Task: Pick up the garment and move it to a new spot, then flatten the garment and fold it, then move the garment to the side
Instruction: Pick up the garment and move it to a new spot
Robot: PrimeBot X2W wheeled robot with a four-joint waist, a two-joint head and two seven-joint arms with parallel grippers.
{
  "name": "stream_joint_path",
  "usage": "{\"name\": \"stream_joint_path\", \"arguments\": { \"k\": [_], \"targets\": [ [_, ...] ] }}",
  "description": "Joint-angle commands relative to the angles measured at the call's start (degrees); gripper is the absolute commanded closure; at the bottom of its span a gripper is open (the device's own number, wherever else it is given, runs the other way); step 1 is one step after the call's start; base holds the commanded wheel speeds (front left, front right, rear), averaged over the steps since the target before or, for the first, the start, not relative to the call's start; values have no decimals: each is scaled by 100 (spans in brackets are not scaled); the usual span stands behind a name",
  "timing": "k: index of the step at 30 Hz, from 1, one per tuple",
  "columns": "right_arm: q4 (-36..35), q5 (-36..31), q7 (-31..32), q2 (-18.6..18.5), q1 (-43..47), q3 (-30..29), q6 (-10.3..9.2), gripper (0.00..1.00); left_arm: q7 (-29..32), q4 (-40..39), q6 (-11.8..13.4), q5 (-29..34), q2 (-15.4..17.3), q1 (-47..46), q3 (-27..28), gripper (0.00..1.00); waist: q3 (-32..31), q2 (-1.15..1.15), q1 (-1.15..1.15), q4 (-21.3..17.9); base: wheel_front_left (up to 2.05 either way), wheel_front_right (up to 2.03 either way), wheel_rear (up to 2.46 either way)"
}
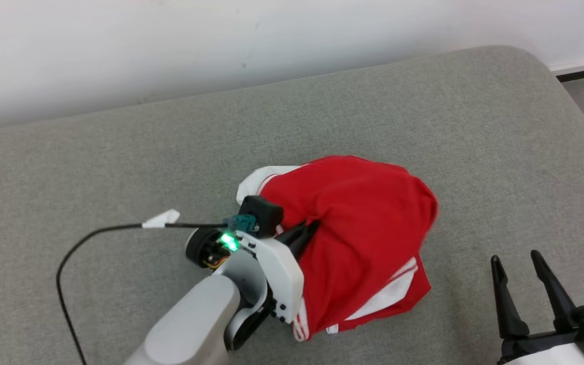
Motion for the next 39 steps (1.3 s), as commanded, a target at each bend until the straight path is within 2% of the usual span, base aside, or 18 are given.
{"name": "stream_joint_path", "arguments": {
  "k": [1, 7, 14, 15, 16, 17, 23, 29, 35, 39],
  "targets": [
    [38, 1, -19, 7, -38, 40, -10, 0, -182, 375, -1, 155, -11, -94, -48, 100, 25, 0, 0, -17, 0, 0, 0],
    [129, -13, -19, 45, -94, 151, -10, 0, -709, 1499, -88, 172, -194, -209, -108, 100, 29, 0, 0, -39, 0, 0, 0],
    [201, -11, -19, 43, -66, 121, -10, 0, -1167, 2140, -199, 75, -354, -337, -163, 100, -42, 0, 0, 47, 0, 0, 0],
    [206, -11, -19, 45, -76, 120, -11, 0, -1230, 2198, -203, 71, -369, -363, -163, 75, -54, 0, 0, 59, 0, 0, 0],
    [212, -11, -19, 41, -84, 118, -11, 0, -1298, 2249, -199, 64, -386, -380, -165, 41, -70, 0, 0, 70, 0, 0, 0],
    [216, -10, -19, 37, -85, 115, -10, 0, -1358, 2294, -194, 39, -407, -385, -158, 0, -88, 0, 0, 83, 0, 0, 0],
    [248, -3, -19, -15, 36, 67, -10, 0, -1545, 2510, -22, -13, -457, -329, -128, 0, -285, 0, 0, 153, 0, 0, 0],
    [221, -15, -19, -58, 144, 2, -10, 0, -1575, 2344, 122, -117, -271, -142, -19, 0, -542, 0, 0, 160, 0, 0, 0],
    [181, -18, -19, -79, 260, -50, -10, 0, -1441, 1460, 367, -94, -30, -68, 19, 0, -688, 0, 0, 159, 0, 0, 0],
    [165, -14, -19, -64, 233, -2, -10, 0, -1168, 599, 506, -28, -103, -110, -83, 0, -684, 0, 0, 75, 0, 0, 0]
  ]
}}
